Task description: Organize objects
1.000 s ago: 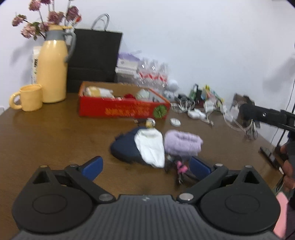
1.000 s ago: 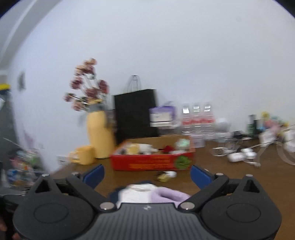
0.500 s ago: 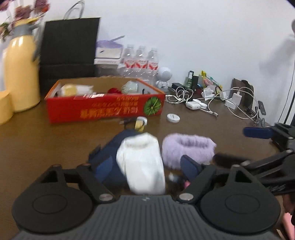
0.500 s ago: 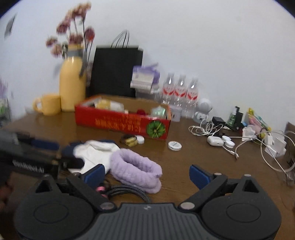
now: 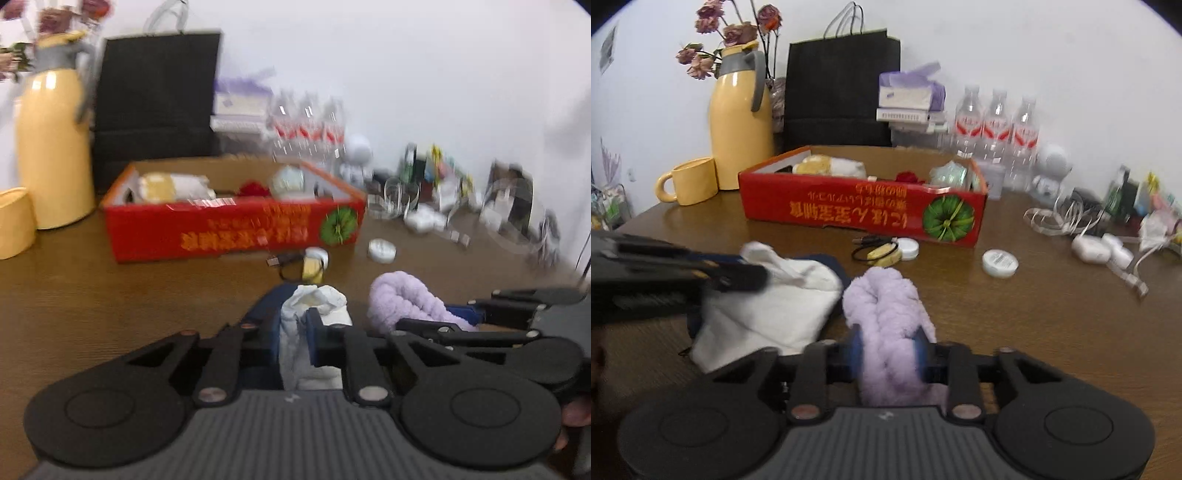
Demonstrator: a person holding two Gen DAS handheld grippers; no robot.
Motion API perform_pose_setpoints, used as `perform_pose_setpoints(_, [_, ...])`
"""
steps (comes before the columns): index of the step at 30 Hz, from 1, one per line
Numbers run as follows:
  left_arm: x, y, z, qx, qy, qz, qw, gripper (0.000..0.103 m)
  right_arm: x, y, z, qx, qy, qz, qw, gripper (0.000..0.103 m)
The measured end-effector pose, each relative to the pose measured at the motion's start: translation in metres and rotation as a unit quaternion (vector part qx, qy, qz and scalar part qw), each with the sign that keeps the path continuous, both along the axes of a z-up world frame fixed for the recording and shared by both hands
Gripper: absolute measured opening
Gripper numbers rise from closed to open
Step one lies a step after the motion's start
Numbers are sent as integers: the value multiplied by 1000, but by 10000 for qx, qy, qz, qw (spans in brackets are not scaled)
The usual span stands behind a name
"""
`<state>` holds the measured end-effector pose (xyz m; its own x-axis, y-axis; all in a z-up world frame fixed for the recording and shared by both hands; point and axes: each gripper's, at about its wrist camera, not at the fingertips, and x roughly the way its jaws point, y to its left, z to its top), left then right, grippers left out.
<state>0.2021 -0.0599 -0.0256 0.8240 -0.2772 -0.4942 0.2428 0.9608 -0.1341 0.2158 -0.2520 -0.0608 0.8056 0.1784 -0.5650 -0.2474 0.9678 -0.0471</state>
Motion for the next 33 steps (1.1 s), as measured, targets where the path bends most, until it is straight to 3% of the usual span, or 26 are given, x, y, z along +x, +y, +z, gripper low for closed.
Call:
perform_pose_setpoints(4, [-20,53,17,-232,-11,519,9984,16,-19,-15,19,196,-322,-322,9988,24])
perform_pose_setpoints(9, [1,97,2,32,252,1316,9910,20,-30,-34,18,513,-178,-671,9963,26])
perform_pose_setpoints(10, [12,105,-2,42,265,1440,9892,30,-31,-35,16,555,-143,-708,9958,26])
perform_pose_setpoints(11, [24,112,-5,-48,395,1490,9880,57,-34,-34,15,568,-134,-754,9954,26])
perform_pose_setpoints(12, [37,116,-8,-132,635,1484,9868,72,-36,-33,15,567,-152,-770,9953,27])
perform_pose_setpoints(13, [50,118,-10,-168,848,1396,9864,78,-37,-32,14,561,-157,-757,9954,28])
perform_pose_setpoints(15, [55,110,0,-145,646,1227,9902,77,-40,-33,17,515,-185,-769,9955,29])
perform_pose_setpoints(18, [69,75,19,-153,300,501,9982,87,-35,-41,24,481,-257,-904,9944,29])
perform_pose_setpoints(20, [90,38,22,2,161,-31,9999,85,-26,-48,26,616,-252,-963,9931,29])
perform_pose_setpoints(22, [107,-1,16,790,-227,-294,9962,75,-18,-49,26,654,-261,-973,9928,29])
perform_pose_setpoints(24, [124,-30,5,1495,-441,-690,9854,69,-11,-47,23,651,-242,-930,9932,29])
perform_pose_setpoints(26, [143,-42,-6,1533,-182,-1093,9820,68,-7,-46,20,685,-216,-863,9937,30])
perform_pose_setpoints(28, [162,-46,-15,1444,90,-1208,9821,67,-5,-47,16,693,-163,-814,9941,31])
perform_pose_setpoints(30, [173,-49,-23,1480,271,-1148,9819,57,-4,-51,14,649,-185,-838,9942,31])
perform_pose_setpoints(32, [186,-48,-32,1362,711,-1122,9817,28,-1,-60,14,684,-213,-956,9928,32])
perform_pose_setpoints(33, [190,-46,-35,1197,806,-1103,9834,26,1,-65,14,714,-211,-1011,9921,32])
